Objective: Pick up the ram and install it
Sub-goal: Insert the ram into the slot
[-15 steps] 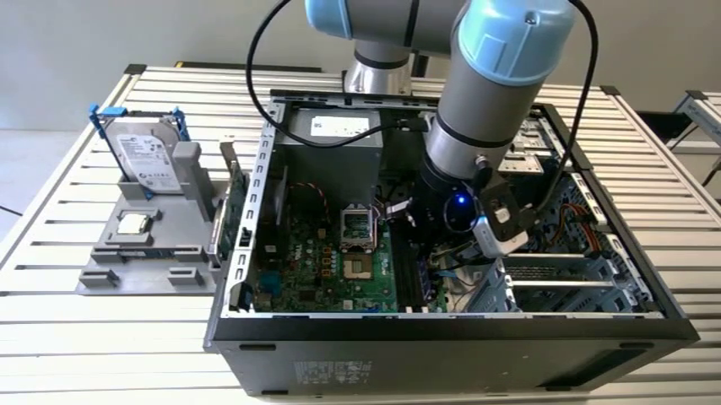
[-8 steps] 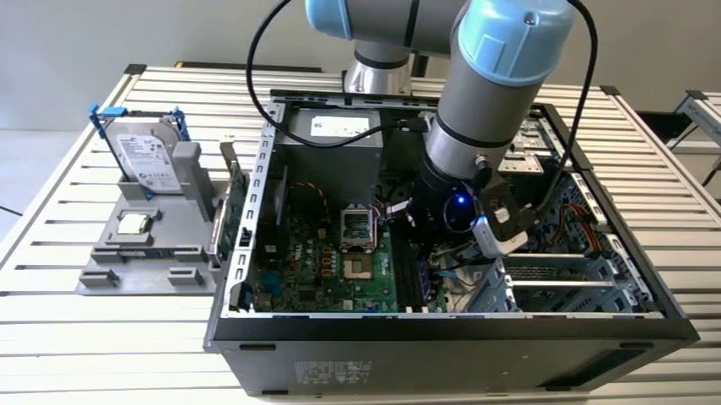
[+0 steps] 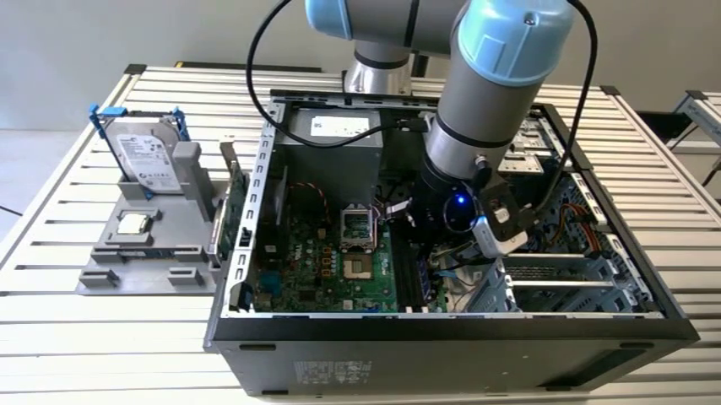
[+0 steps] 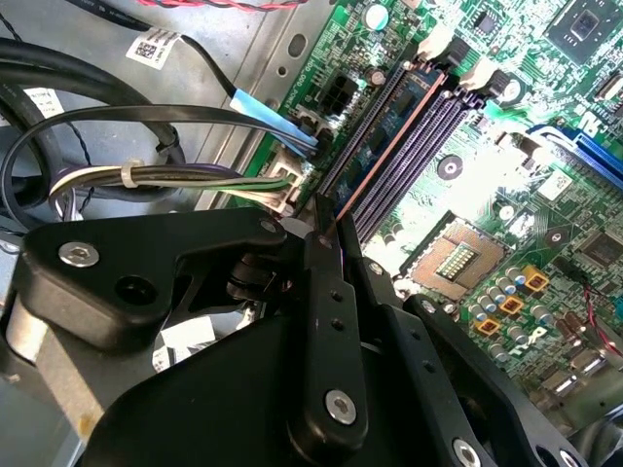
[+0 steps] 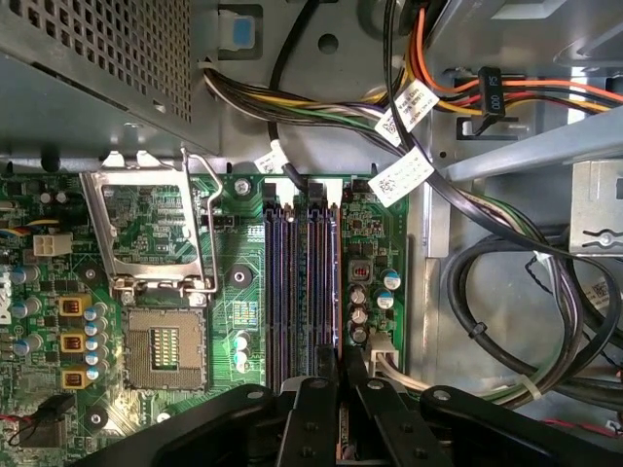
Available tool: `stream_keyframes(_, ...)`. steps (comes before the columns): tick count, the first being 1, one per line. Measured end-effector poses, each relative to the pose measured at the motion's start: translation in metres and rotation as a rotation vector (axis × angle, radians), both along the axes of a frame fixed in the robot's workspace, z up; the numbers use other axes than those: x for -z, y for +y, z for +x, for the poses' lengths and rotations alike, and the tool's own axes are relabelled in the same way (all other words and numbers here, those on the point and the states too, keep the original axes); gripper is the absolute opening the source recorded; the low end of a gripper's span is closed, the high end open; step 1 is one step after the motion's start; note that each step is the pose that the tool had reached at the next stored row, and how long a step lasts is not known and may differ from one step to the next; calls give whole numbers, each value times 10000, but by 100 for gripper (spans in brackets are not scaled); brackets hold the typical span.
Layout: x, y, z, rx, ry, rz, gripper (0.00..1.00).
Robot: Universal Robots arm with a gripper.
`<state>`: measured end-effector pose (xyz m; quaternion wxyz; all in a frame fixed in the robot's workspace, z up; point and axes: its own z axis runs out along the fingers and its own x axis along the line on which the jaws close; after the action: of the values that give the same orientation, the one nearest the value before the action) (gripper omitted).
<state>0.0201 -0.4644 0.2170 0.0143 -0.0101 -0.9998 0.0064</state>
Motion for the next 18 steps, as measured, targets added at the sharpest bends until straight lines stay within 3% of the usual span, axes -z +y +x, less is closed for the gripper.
stream_keyframes(18, 2, 2, -9, 52, 0, -2, 0)
